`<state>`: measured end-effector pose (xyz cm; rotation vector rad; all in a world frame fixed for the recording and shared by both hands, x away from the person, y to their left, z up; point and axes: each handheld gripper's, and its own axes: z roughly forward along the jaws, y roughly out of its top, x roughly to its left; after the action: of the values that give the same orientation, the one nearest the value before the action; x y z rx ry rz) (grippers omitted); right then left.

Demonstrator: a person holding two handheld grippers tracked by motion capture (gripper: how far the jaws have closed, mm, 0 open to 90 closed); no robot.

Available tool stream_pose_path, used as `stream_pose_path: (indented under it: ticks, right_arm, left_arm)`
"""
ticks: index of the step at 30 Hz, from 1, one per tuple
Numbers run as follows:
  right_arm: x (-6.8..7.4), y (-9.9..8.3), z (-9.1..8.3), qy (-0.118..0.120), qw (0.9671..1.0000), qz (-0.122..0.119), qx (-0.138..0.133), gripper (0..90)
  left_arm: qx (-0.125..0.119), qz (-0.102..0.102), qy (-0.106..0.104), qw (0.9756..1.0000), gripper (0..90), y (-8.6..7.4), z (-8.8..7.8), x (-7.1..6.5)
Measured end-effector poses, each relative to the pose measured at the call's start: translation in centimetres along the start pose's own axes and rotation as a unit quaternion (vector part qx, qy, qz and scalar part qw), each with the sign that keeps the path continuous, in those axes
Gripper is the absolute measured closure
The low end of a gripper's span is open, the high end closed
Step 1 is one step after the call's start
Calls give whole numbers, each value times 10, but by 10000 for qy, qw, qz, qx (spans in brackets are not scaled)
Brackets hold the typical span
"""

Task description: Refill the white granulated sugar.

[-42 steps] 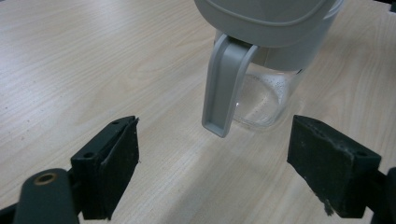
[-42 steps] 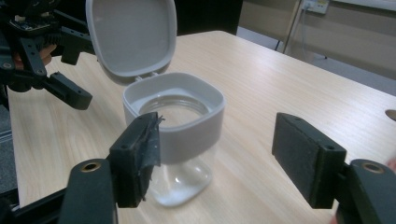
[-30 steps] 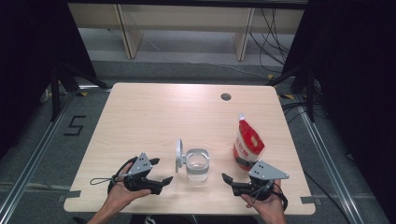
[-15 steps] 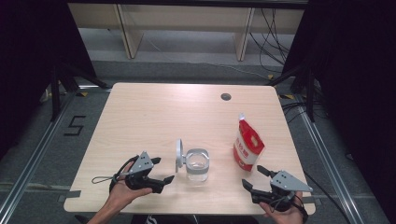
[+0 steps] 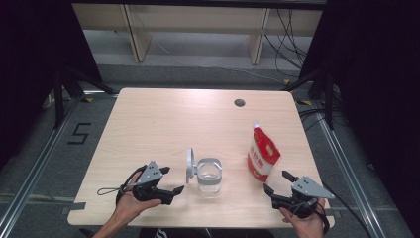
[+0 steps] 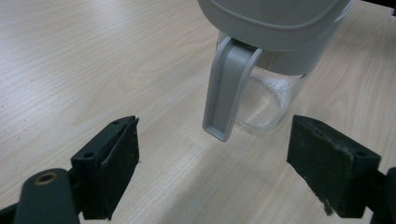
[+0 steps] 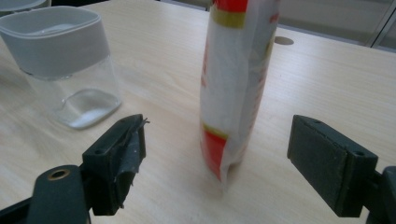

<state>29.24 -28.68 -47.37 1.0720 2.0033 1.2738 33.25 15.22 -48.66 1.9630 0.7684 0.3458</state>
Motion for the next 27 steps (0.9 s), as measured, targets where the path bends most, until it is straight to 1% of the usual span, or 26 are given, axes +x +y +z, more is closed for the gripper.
stream_pose_path:
  ticks: [1, 2, 3, 4, 5, 6, 8, 9, 10, 11, 12, 13, 14, 15, 16, 17, 18, 19, 20, 21, 22, 23, 24, 25, 26, 27]
  right_arm:
    - [1, 1, 2, 7, 10000, 21, -8, 200]
    - [1, 2, 4, 33, 10000, 20, -48, 201]
    - [5, 3, 4, -11, 9999, 129, -3, 202]
    - [4, 4, 7, -22, 10000, 37, -42, 201]
    - [5, 4, 8, -10, 10000, -13, -25, 200]
    - [8, 4, 10, -67, 9999, 130, -5, 197]
    - [5, 6, 14, -95, 9999, -19, -55, 197]
    - [5, 6, 17, -58, 9999, -14, -87, 196]
    - [3, 6, 19, -106, 9998, 12, -151, 198]
    - [1, 7, 22, -178, 9997, -36, -177, 196]
    - [1, 7, 24, -221, 9996, 74, -166, 194]
    - [-2, 7, 27, -161, 9997, 47, -195, 194]
    - [-3, 7, 30, -163, 9996, 80, -203, 196]
    - [-3, 7, 33, -158, 9997, 100, -165, 206]
    - [-5, 7, 36, -125, 9997, -42, -185, 213]
    - [-4, 7, 40, -54, 9998, 45, -179, 217]
    - [-5, 7, 43, -79, 9998, -42, -176, 218]
    - [-4, 8, 44, -117, 9998, 15, -132, 221]
    - [-5, 8, 48, -109, 9998, -43, -152, 222]
    - [-7, 9, 51, -141, 9996, -168, -202, 223]
    - [-7, 9, 53, -113, 9996, -148, -203, 234]
    - [-8, 9, 55, -20, 9997, -212, -157, 247]
    - [-5, 8, 58, -24, 9999, -45, -142, 243]
    - [-9, 8, 60, -30, 9996, -203, -172, 245]
    - [-10, 8, 63, -39, 9990, -293, -321, 249]
    - [-9, 8, 64, -91, 9992, -213, -336, 249]
  left_arm:
    - [2, 14, -14, 10000, 163, 0, 0, 0]
    - [32, 98, -6, 9999, 164, -1, -1, 2]
    - [34, 130, 7, 9999, 164, -1, -1, 2]
    - [7, 170, 2, 9999, 164, -1, -1, 3]
    - [1, 164, -12, 9999, 163, -2, -1, 4]
    - [17, 19, -5, 10000, 163, -2, 0, 3]
    - [34, 34, 1, 10000, 163, -2, 0, 2]
    - [16, 57, -8, 10000, 164, -2, 0, 2]
    - [28, 30, 6, 10000, 163, -2, 0, 2]
    - [23, 87, 8, 10000, 164, -2, 1, 3]
    - [22, 108, 4, 9999, 164, -2, 1, 3]
    - [14, 14, -12, 10000, 163, -3, 2, 2]
    - [22, 69, -8, 10000, 164, -3, 2, 3]
    - [27, 63, -12, 10000, 163, -3, 2, 3]
    - [23, 62, -25, 10000, 163, -3, 2, 2]
    - [14, 45, -23, 10000, 163, -3, 2, 2]
    - [44, 56, -12, 10000, 163, -3, 1, 2]
    - [40, 58, -16, 10000, 163, -3, 1, 2]
    - [44, 44, -15, 10000, 163, -3, 2, 2]
    - [44, 75, -12, 10000, 163, -3, 2, 3]
    - [51, 145, 2, 9999, 163, -3, 1, 4]
    - [61, 123, 13, 9999, 163, -4, 1, 4]
    - [59, 122, 14, 9999, 163, -4, 1, 3]
    - [61, 142, 10, 9999, 163, -3, 1, 4]
    - [47, 127, 0, 9999, 163, -4, 1, 3]
    - [42, 123, -3, 9999, 163, -4, 2, 3]
